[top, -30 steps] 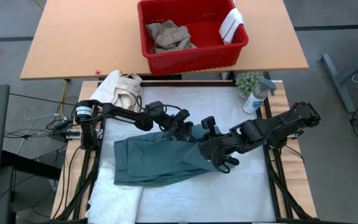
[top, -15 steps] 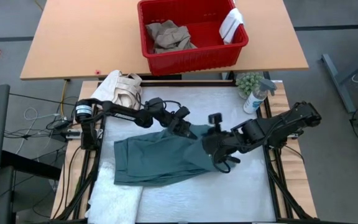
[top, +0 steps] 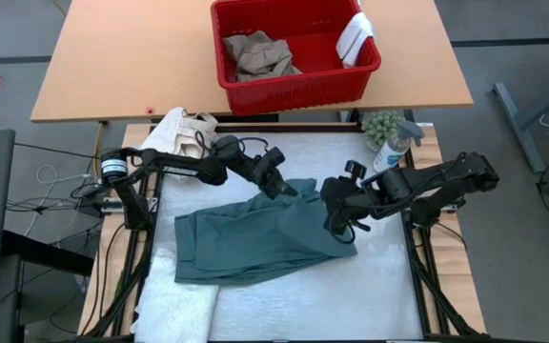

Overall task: Fold Laundry from Bin
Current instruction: Fold the blue pants

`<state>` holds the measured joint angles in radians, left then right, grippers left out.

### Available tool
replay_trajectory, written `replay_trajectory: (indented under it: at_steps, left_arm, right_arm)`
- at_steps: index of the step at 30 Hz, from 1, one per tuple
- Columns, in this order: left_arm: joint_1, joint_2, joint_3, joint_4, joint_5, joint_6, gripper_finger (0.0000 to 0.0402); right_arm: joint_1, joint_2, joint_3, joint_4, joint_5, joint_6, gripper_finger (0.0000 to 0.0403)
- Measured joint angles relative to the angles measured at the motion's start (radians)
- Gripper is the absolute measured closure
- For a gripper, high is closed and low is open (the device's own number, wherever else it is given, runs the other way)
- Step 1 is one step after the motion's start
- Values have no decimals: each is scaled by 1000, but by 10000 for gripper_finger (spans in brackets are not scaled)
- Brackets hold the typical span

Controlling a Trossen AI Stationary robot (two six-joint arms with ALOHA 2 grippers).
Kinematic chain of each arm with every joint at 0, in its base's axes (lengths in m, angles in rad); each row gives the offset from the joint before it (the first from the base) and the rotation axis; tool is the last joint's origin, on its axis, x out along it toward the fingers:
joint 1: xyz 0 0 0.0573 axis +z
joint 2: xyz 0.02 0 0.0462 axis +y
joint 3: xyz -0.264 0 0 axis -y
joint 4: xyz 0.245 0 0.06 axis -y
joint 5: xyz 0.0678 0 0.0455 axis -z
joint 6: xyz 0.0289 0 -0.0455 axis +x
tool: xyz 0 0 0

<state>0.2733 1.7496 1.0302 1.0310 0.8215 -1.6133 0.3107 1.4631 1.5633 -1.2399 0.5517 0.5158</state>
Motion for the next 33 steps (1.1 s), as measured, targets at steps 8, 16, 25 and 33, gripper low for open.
replay_trajectory:
  at_steps: [8,16,25,33]
  left_arm:
    - [26,-72,0,-77,-21,-39,401]
    - [10,-212,0,-221,6,-85,401]
    - [6,-425,0,-792,-95,222,401]
    - [-13,-541,0,-1333,-306,480,401]
  right_arm:
    - [2,1,-167,186,-5,85,249]
    - [2,2,-250,197,-4,98,260]
    - [-15,2,-302,208,-1,107,266]
    - [-55,2,-439,392,-43,74,266]
